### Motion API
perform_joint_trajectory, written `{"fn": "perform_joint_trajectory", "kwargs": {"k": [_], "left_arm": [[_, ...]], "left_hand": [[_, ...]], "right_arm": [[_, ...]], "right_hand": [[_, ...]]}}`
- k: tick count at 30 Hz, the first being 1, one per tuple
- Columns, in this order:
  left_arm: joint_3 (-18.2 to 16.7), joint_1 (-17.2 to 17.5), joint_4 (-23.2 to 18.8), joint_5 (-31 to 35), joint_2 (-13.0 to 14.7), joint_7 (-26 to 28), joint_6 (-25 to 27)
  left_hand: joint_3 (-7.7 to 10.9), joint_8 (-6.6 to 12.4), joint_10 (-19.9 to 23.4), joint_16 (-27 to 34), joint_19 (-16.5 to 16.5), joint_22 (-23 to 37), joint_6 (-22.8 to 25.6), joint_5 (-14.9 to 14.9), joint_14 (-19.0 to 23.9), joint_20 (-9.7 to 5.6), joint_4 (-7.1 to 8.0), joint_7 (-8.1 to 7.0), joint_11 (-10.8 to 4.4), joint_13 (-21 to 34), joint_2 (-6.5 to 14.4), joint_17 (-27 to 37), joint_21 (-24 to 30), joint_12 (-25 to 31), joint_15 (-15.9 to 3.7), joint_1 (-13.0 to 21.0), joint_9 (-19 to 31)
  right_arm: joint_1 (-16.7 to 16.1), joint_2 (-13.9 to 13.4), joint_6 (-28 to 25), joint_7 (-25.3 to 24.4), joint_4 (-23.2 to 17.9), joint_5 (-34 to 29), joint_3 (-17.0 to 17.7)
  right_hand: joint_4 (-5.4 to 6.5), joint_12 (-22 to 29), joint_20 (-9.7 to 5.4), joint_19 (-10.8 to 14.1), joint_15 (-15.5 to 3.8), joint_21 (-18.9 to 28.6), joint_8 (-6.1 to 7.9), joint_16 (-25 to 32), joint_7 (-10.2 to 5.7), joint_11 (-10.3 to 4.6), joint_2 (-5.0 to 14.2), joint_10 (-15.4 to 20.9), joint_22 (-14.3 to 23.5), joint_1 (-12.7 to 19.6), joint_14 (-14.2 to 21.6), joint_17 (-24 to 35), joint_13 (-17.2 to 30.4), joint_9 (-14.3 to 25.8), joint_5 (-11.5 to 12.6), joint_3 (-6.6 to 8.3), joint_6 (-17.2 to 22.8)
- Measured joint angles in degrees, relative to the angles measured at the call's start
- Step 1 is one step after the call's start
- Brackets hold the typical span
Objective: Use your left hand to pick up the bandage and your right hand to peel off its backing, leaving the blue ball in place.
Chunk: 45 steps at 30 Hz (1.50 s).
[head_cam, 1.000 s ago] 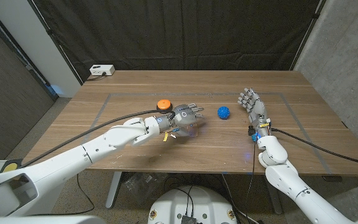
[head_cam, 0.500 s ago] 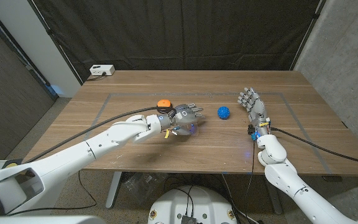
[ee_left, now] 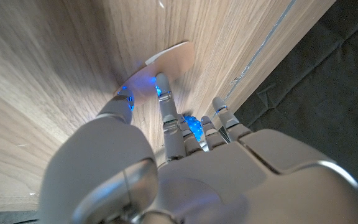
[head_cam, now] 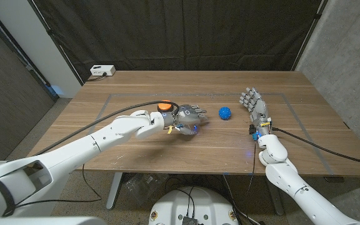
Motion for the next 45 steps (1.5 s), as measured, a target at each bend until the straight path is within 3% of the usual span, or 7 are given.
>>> {"fn": "perform_joint_trajectory", "kwargs": {"k": [3, 7, 11, 21, 29, 36, 45], "left_arm": [[0.4, -0.4, 0.5, -0.1, -0.2, -0.6, -0.2], [0.8, -0.7, 1.0, 0.2, -0.2, -0.4, -0.3], [1.0, -0.7, 1.2, 0.6, -0.1, 0.0, -0.2], [1.2, -0.1, 1.3, 1.4, 0.5, 2.6, 0.7], [0.2, 1.6, 1.8, 0.7, 0.7, 7.3, 1.6], [-1.4, 3.9, 2.7, -2.6, 0.3, 15.4, 3.2], [-4.2, 6.1, 3.5, -10.6, -1.1, 20.9, 3.8]], "left_hand": [[1.32, -0.1, 1.6, 0.0, 0.3, 0.0, 3.9, 0.0, 0.3, -0.34, -1.33, -0.46, -0.73, -0.1, 1.5, -0.1, 0.8, 0.8, -0.03, 2.0, -0.5], [2.52, 0.51, 3.4, 0.4, 0.9, 0.0, 7.9, -0.4, 1.8, -0.93, -2.52, -1.9, -1.93, -0.3, 1.4, -0.4, 1.3, 1.3, -0.09, 4.2, -0.3], [3.04, 0.6, 4.1, 0.4, 1.2, 0.0, 9.4, -0.9, 2.0, -1.15, -3.05, -2.42, -2.03, -0.3, 1.2, -0.4, 1.5, 1.3, -0.14, 5.5, -0.3], [3.54, 0.78, 7.1, 1.0, 2.0, 0.0, 11.9, -1.4, 4.5, -1.12, -3.54, -2.72, -2.3, -0.3, 1.7, -0.4, 2.2, 2.0, -0.11, 6.7, -0.3], [4.55, 1.04, 11.0, 1.8, 3.4, 0.0, 17.1, -2.5, 8.0, -0.92, -3.91, -4.14, -2.41, -0.3, 2.4, -0.4, 3.5, 2.3, -0.13, 8.6, -0.1], [4.78, 0.98, 12.2, 2.2, 4.1, -0.2, 17.5, -2.7, 9.6, -1.02, -3.66, -4.55, -2.52, -0.3, 2.7, -0.3, 4.0, 2.3, -0.31, 8.8, 0.3], [5.01, 0.98, 12.2, 2.2, 4.1, -0.1, 17.1, -2.9, 10.2, -1.02, -3.43, -4.11, -2.52, -0.3, 3.2, -0.3, 4.2, 2.3, -0.32, 8.8, 0.7]], "right_arm": [[0.1, 0.1, 0.1, -0.2, 0.1, -0.1, 0.0], [0.2, 0.1, 0.1, -0.4, 0.3, -0.3, 0.0], [0.3, 0.1, 0.1, -0.5, 0.3, -0.4, 0.1], [0.3, 0.0, 0.0, -0.8, 0.1, -0.5, 0.1], [0.1, -0.1, -0.3, -0.9, -0.2, -0.5, 0.1], [-0.4, -0.2, -0.3, -1.0, -0.7, -0.6, 0.1], [-0.7, -0.2, -0.3, -1.0, -1.0, -0.6, 0.2]], "right_hand": [[0.0, 0.0, -0.02, 0.0, 0.0, 0.0, 0.0, 0.0, 0.0, 0.0, -0.14, 0.0, 0.0, -0.1, 0.0, 0.0, 0.0, 0.0, 0.0, 0.0, 0.0], [0.0, 0.0, -0.21, 0.2, 0.0, 0.0, 0.0, 0.0, 0.0, 0.0, -0.14, 0.0, 0.0, -0.1, 0.0, 0.0, 0.0, 0.0, 0.0, 0.0, 0.0], [0.17, 0.0, -0.21, 0.2, 0.31, 0.0, 0.0, 0.0, 0.0, 0.0, -0.14, 0.0, 0.0, -0.1, 0.3, 0.0, 0.0, 0.0, 0.0, -0.17, 0.0], [0.16, 0.0, -0.21, 0.2, 0.31, 0.0, 0.0, 0.0, 0.0, 0.0, 0.08, 0.0, 0.0, -0.4, 0.3, 0.0, 0.0, 0.0, 0.0, -0.16, 0.0], [0.16, 0.0, -0.21, 0.2, 0.31, -0.4, 0.0, 0.0, 0.0, 0.0, 0.09, 0.0, 0.0, -0.4, 0.3, 0.0, 0.0, 0.0, 0.0, -0.16, 0.0], [0.16, 0.0, -0.21, 0.2, 0.31, -0.4, 0.0, 0.0, 0.0, 0.0, 0.09, 0.0, 0.0, -0.4, 0.3, 0.0, 0.0, 0.0, 0.0, -0.16, 0.0], [0.15, 0.0, -0.43, 0.4, 0.31, -0.6, 0.0, 0.0, 0.0, 0.0, 0.09, 0.0, 0.0, -0.4, 0.3, 0.0, 0.0, 0.0, 0.0, -0.16, 0.0]]}}
